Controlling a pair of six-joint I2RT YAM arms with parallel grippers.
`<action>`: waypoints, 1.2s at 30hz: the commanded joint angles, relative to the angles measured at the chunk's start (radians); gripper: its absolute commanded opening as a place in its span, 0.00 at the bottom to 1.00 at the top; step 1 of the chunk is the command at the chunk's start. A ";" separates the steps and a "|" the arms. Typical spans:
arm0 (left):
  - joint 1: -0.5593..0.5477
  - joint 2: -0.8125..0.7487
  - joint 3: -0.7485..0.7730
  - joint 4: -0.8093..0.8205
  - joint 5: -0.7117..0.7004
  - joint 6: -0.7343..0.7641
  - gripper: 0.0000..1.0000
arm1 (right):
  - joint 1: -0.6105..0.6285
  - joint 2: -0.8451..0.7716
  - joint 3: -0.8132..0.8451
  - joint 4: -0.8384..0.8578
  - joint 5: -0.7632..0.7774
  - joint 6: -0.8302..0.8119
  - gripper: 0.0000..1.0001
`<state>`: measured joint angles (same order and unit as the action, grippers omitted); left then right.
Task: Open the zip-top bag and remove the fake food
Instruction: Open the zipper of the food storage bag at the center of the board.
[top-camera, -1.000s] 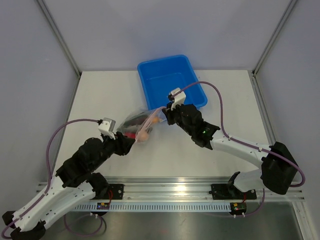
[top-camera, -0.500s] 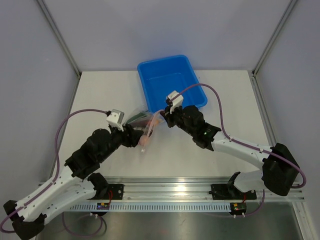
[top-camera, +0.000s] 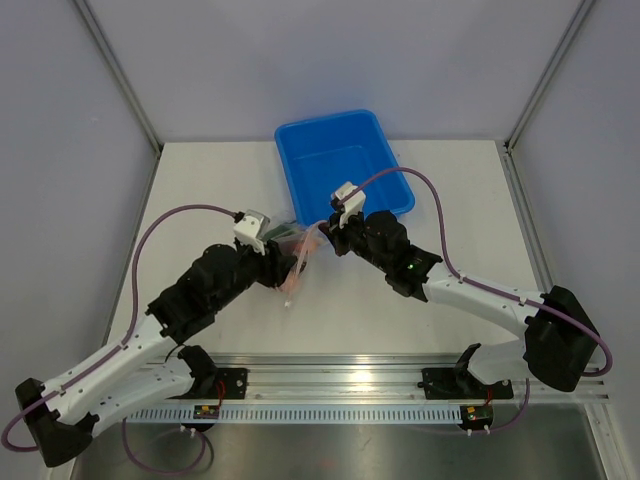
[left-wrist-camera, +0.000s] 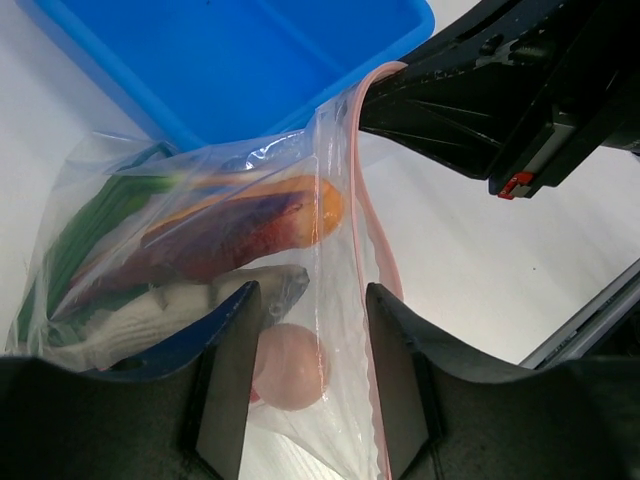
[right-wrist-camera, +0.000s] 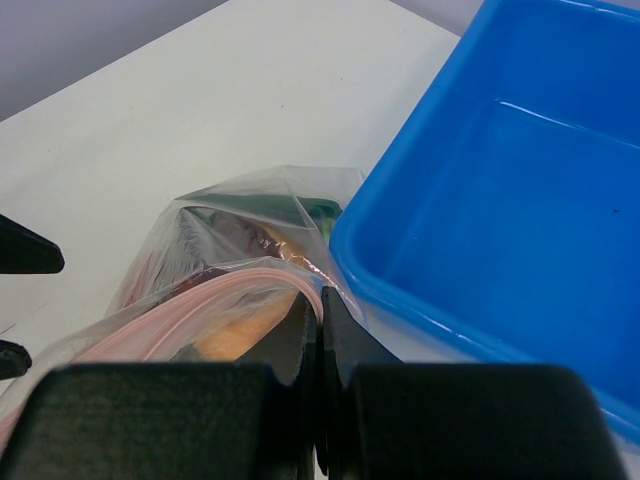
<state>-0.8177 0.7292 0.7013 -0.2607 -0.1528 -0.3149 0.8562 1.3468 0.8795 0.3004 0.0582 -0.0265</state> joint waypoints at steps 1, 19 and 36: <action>-0.009 0.025 0.053 0.074 0.022 0.031 0.47 | -0.006 -0.005 0.035 0.040 -0.017 -0.004 0.00; -0.106 0.134 0.112 0.052 -0.060 0.039 0.33 | -0.006 0.006 0.049 0.029 -0.031 -0.001 0.00; -0.133 0.196 0.133 0.023 -0.168 0.042 0.30 | -0.008 0.000 0.042 0.037 -0.040 0.002 0.00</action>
<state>-0.9440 0.9062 0.7815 -0.2546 -0.2886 -0.2874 0.8562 1.3575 0.8806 0.2943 0.0322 -0.0261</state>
